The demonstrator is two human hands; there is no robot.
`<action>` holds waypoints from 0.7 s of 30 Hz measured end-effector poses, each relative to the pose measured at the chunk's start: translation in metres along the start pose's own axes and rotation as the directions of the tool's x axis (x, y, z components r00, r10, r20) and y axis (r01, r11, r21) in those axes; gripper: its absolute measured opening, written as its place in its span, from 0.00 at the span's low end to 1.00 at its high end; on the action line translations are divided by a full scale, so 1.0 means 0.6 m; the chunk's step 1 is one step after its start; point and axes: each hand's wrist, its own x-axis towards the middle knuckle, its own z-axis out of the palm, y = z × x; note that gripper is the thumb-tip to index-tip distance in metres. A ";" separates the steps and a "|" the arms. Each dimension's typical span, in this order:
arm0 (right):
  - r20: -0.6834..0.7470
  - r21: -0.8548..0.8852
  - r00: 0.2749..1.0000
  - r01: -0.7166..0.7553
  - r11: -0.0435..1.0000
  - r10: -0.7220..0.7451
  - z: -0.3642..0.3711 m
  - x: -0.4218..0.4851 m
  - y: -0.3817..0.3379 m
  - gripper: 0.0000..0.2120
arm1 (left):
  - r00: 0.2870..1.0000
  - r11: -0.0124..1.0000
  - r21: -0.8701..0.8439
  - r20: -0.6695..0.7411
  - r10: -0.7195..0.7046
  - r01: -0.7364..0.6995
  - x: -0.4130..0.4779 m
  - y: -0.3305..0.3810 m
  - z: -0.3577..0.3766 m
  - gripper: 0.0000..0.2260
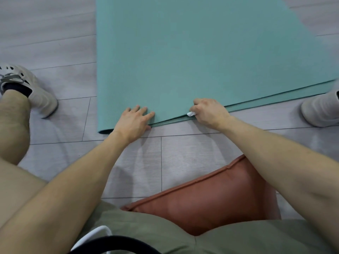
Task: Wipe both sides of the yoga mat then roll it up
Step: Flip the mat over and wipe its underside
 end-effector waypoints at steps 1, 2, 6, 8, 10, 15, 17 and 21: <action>0.003 -0.003 1.000 0.022 1.000 -0.022 -0.001 0.001 -0.006 0.10 | 1.000 1.000 -0.024 -0.001 -0.008 0.008 -0.001 -0.002 0.001 0.26; -0.004 -0.001 0.999 0.042 0.999 -0.042 0.000 0.002 -0.011 0.12 | 1.000 0.999 -0.049 -0.011 -0.016 0.015 -0.002 -0.005 0.002 0.25; 0.008 0.016 0.997 0.074 0.997 -0.074 0.007 -0.004 -0.021 0.16 | 0.998 0.995 -0.098 -0.048 -0.031 0.027 -0.008 -0.009 0.008 0.22; 0.048 0.024 0.997 0.063 0.998 -0.064 0.008 -0.006 -0.022 0.17 | 0.999 0.995 -0.097 -0.045 -0.029 0.024 -0.008 -0.007 0.009 0.22; 0.087 0.025 0.996 0.035 0.999 -0.037 0.009 -0.004 -0.022 0.16 | 0.999 0.998 -0.055 -0.039 -0.005 0.003 -0.005 -0.007 0.007 0.20; 0.110 0.158 0.989 -0.116 0.981 0.100 -0.021 -0.016 -0.032 0.17 | 0.994 0.978 0.179 0.009 0.107 -0.106 0.004 0.013 0.001 0.09; 0.126 0.260 0.970 -0.233 0.937 0.206 -0.035 -0.015 -0.032 0.23 | 0.996 0.973 0.212 0.033 0.086 -0.091 0.005 0.026 -0.005 0.08; 0.080 0.342 0.938 -0.345 0.874 0.338 -0.062 0.001 -0.029 0.16 | 0.999 0.977 0.211 0.033 0.028 -0.035 0.001 0.039 -0.024 0.03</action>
